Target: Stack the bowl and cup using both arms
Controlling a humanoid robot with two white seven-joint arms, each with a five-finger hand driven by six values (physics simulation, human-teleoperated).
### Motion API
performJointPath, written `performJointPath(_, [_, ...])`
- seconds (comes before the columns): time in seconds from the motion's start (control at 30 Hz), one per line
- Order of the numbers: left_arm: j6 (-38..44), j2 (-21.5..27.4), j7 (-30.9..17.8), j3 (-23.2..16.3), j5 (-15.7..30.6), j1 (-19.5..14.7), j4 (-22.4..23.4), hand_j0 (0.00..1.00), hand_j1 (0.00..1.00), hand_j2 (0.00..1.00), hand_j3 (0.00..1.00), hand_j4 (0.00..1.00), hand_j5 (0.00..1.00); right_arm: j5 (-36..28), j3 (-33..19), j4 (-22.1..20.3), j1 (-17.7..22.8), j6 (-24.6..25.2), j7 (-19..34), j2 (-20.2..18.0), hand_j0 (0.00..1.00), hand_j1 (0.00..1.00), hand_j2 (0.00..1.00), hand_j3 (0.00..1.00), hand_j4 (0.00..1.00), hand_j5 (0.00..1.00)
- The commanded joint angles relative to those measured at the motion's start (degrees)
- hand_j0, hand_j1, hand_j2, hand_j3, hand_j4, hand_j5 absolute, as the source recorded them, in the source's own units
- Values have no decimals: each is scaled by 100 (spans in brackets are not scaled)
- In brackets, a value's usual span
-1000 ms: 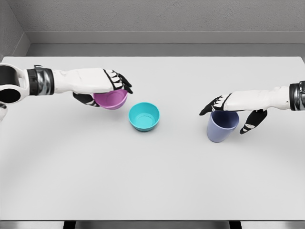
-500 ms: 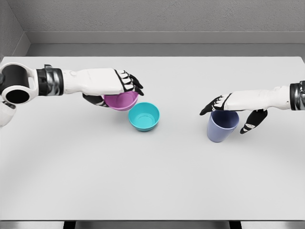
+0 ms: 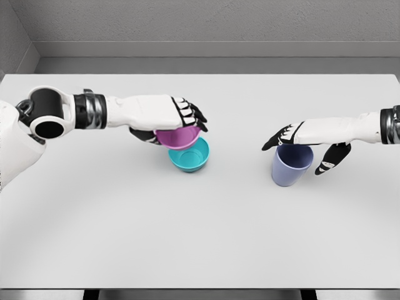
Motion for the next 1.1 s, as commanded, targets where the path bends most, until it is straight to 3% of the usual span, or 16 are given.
performJointPath(0.0, [18, -121, 6, -51, -47, 0, 88, 69, 69, 69, 69, 69, 69, -38, -7, -2, 0, 14, -2, -2, 100, 100, 100, 100, 100, 100])
performJointPath(0.33, [18, -341, 6, -59, -143, 0, 343, 69, 69, 69, 69, 69, 69, -38, -7, 7, 0, 14, -2, -2, 100, 100, 100, 100, 100, 100])
performJointPath(0.83, [18, -315, 6, -59, -99, 26, 325, 69, 69, 69, 69, 69, 69, -38, 2, 7, 0, 14, -2, -2, 100, 100, 100, 100, 100, 100])
performJointPath(0.87, [18, -315, 6, -59, -99, 18, 325, 71, 71, 71, 71, 71, 71, -38, 2, 7, 0, 14, -2, -2, 100, 100, 100, 100, 100, 100])
performJointPath(0.93, [18, -315, 6, -59, -108, 18, 325, 86, 86, 86, 86, 86, 86, -38, -7, 7, 0, 14, -10, -2, 100, 100, 100, 100, 100, 100])
performJointPath(0.97, [18, -315, 6, -59, -108, 18, 325, 100, 100, 100, 100, 100, 100, -38, -7, 7, 0, 14, -2, -2, 100, 100, 100, 100, 100, 100])
performJointPath(1.07, [18, -306, 6, -59, -117, 18, 325, 100, 100, 100, 100, 100, 100, -38, 2, 7, 0, 14, -2, -2, 100, 100, 100, 100, 100, 100])
